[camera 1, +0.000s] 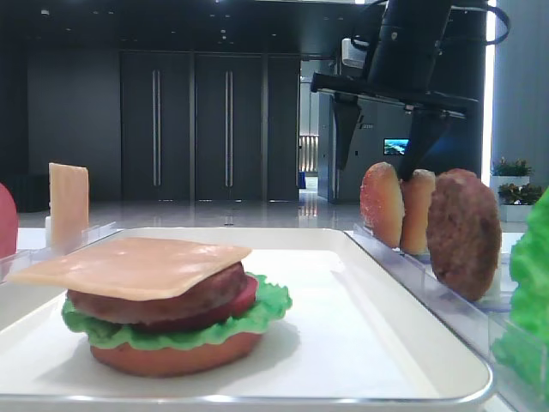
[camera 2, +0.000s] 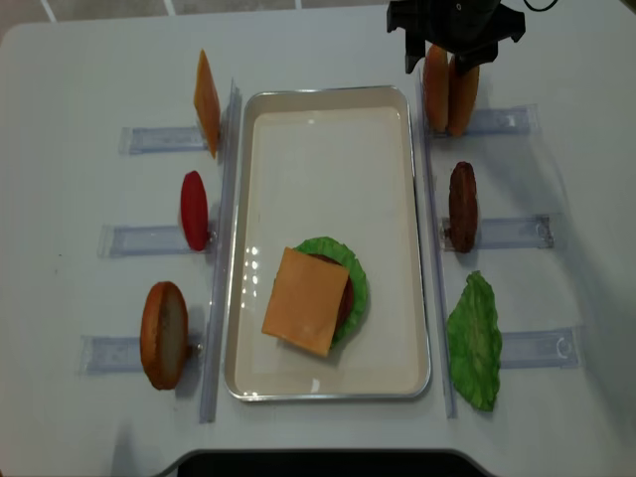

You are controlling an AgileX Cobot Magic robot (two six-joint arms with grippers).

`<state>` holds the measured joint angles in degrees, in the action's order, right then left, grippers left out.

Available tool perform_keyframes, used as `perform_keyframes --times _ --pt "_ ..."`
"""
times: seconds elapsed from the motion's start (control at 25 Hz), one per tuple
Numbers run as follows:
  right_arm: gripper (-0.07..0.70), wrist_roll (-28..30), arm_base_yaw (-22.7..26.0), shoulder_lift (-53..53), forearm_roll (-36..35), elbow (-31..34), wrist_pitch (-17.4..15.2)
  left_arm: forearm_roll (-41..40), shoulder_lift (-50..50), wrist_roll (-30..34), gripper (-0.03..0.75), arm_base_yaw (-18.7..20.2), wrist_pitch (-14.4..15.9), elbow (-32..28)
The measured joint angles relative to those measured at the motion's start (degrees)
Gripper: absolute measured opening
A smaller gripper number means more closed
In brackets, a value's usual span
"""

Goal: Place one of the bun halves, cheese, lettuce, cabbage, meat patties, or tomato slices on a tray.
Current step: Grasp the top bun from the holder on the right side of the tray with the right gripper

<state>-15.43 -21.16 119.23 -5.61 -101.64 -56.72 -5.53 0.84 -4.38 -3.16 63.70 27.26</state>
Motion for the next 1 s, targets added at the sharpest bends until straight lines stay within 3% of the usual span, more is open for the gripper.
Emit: perform_keyframes --times 0.52,0.68,0.88,1.0 --pt "0.455 0.8 -0.1 2.2 -0.1 -0.5 -0.1 0.0 0.0 0.0 0.000 0.0 0.0 0.0" --pt "0.390 0.9 -0.1 2.2 0.5 -0.5 -0.1 0.0 0.0 0.0 0.000 0.0 0.0 0.0" --pt "0.222 0.9 0.0 2.2 1.8 -0.5 -0.3 0.0 0.0 0.0 0.000 0.0 0.0 0.0" --pt "0.201 0.9 0.0 2.2 1.8 -0.5 -0.2 0.0 0.0 0.0 -0.001 0.0 0.0 0.0"
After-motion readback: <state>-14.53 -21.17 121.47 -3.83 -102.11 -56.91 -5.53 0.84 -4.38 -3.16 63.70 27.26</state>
